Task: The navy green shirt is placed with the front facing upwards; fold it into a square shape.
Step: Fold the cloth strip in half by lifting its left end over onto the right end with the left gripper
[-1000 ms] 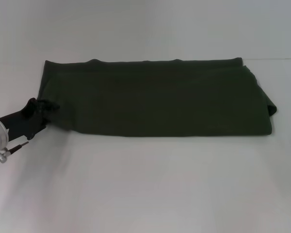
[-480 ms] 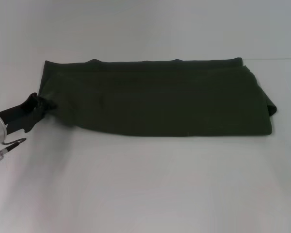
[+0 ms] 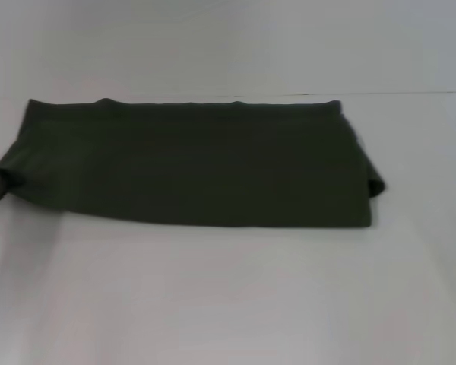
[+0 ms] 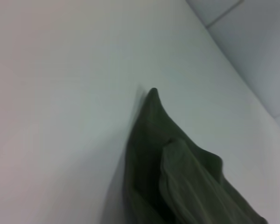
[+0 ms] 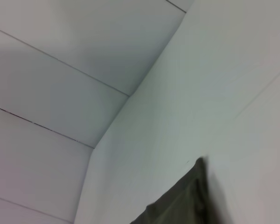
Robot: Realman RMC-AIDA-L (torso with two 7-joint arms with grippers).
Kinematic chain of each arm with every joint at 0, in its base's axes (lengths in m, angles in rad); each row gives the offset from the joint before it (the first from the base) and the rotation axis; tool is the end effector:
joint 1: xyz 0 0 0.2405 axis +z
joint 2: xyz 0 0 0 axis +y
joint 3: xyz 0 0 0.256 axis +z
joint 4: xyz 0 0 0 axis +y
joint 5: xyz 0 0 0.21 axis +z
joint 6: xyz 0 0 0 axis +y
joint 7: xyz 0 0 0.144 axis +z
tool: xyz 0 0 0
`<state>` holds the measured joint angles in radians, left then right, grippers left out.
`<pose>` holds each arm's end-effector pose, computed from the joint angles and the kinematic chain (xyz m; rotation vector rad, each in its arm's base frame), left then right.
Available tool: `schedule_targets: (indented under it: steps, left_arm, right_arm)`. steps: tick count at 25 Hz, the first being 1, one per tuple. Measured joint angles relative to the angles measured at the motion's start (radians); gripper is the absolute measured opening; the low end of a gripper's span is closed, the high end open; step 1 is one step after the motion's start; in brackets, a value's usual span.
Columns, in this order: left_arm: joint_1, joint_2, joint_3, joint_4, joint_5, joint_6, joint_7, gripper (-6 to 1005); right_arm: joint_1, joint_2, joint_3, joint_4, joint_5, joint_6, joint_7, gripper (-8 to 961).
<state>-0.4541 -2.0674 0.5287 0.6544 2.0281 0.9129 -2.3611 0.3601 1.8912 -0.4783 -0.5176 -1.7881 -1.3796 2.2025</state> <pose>-0.3735 0.3600 0.0534 -1.4335 -1.8035 -0.7918 0.3711 0.3154 0.1065 -1.6804 1.7889 1.1069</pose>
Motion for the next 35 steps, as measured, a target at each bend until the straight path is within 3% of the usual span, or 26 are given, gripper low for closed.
schedule_targets:
  steps: [7,12,20,23,28,31,35]
  left_arm:
    - [0.021,0.004,-0.037,0.024,0.050,-0.038,-0.003,19]
    - [0.010,-0.015,-0.033,0.111,0.023,0.103,0.028,19]
    - [-0.123,-0.027,-0.014,0.198,-0.022,0.329,0.052,19]
    - [-0.171,-0.032,0.048,0.204,-0.027,0.343,0.043,18]
    - [-0.244,-0.064,0.163,0.212,-0.032,0.334,0.037,18]
    - [-0.276,-0.087,0.266,0.221,-0.032,0.299,0.042,18]
    - [-0.294,-0.100,0.413,0.219,-0.037,0.225,0.043,18]
  right_arm:
    - [0.008,-0.002,0.001,0.001,-0.001,0.019,0.000,914]
    - [0.009,-0.002,-0.005,0.001,-0.001,0.011,0.000,914]
    - [0.010,0.001,-0.009,0.001,0.000,0.009,-0.008,914]
    - [0.011,0.003,-0.011,0.001,0.000,0.009,-0.008,914]
    - [0.012,0.006,-0.011,0.001,-0.001,0.006,-0.009,914]
    - [0.013,0.008,-0.011,0.001,-0.002,0.005,-0.009,914]
    - [0.015,0.010,-0.011,0.001,-0.002,0.003,-0.009,914]
